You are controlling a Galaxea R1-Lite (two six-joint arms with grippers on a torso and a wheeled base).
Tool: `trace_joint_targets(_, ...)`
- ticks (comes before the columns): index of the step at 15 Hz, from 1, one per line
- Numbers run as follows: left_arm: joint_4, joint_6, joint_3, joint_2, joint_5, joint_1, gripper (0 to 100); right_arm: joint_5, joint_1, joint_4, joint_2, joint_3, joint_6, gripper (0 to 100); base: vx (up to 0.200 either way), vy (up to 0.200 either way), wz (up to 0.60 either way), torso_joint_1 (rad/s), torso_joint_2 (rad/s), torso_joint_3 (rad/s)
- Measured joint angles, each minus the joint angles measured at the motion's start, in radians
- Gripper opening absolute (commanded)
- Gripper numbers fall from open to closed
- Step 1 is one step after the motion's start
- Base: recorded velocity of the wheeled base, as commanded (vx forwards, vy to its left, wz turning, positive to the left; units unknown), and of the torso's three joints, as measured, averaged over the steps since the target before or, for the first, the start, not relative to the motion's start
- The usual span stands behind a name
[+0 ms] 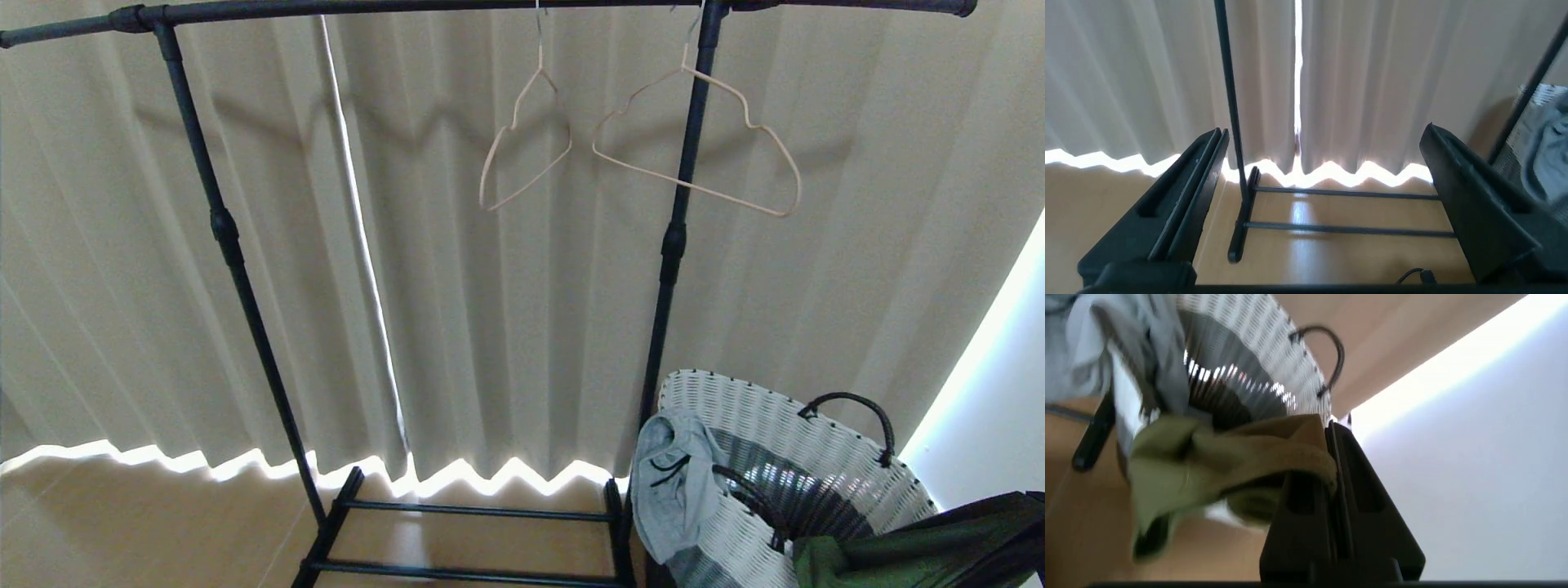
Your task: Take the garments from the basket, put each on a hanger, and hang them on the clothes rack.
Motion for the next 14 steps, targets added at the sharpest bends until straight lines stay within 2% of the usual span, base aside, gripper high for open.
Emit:
trace_joint_targets(6, 0.001, 0.001, 0.0, 0.0, 0.0, 0.0, 100, -0.002, 0.0, 0.0, -0.003, -0.001, -0.001, 0, 0.0, 0.0, 0.0, 0.0, 0.0, 0.0)
trace_joint_targets(14, 0.0, -0.003, 0.0, 0.0, 0.003, 0.0, 100, 0.0, 0.0, 0.0, -0.004, 0.002, -0.001, 0, 0.0, 0.2, 0.0, 0.004, 0.0, 0.002)
